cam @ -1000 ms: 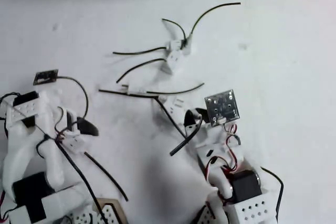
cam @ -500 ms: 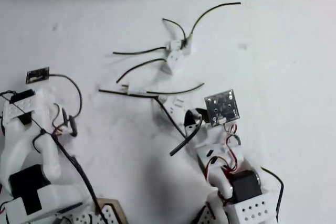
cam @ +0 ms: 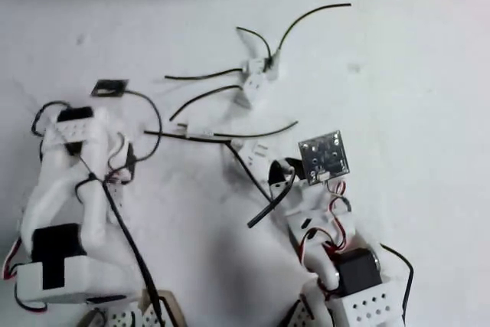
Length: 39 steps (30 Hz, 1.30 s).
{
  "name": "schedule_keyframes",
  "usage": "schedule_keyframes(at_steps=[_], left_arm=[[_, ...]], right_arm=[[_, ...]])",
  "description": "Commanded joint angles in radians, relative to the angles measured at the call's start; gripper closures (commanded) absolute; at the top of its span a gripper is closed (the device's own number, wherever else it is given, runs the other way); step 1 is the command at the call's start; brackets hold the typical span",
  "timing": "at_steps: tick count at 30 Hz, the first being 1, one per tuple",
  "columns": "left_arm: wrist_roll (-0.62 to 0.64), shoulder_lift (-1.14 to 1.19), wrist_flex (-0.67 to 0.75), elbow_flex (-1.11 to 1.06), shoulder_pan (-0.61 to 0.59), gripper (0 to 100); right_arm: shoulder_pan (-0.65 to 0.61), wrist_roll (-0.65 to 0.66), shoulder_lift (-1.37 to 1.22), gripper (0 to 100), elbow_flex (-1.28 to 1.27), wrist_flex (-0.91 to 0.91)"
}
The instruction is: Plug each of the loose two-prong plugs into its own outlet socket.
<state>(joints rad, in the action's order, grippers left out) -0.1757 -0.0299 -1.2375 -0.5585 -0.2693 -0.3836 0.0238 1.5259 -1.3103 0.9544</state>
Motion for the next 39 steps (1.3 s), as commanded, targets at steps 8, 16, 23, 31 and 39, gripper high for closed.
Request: schedule_keyframes(at_steps=[8, 16, 23, 31, 39], left_arm=[[-0.005, 0.001, -0.195, 0.338, 0.216, 93], [-0.003, 0.001, -0.456, 0.512, 0.035, 65], [-0.123, -0.001, -0.496, 0.393, -0.157, 63], [-0.144, 0.002, -0.249, 0.075, -0.157, 63], [-0.091, 0.007, -0.040, -0.137, -0.143, 64]], right_arm=[[0.004, 0.003, 0.008, 98.1, 0.006, 0.004], [0.004, 0.003, 0.010, 98.1, 0.000, 0.002], [0.004, 0.009, 0.016, 98.1, -0.014, -0.004], [0.004, 0.009, 0.016, 98.1, -0.014, -0.004], [0.004, 0.008, 0.016, 98.1, -0.014, -0.004]])
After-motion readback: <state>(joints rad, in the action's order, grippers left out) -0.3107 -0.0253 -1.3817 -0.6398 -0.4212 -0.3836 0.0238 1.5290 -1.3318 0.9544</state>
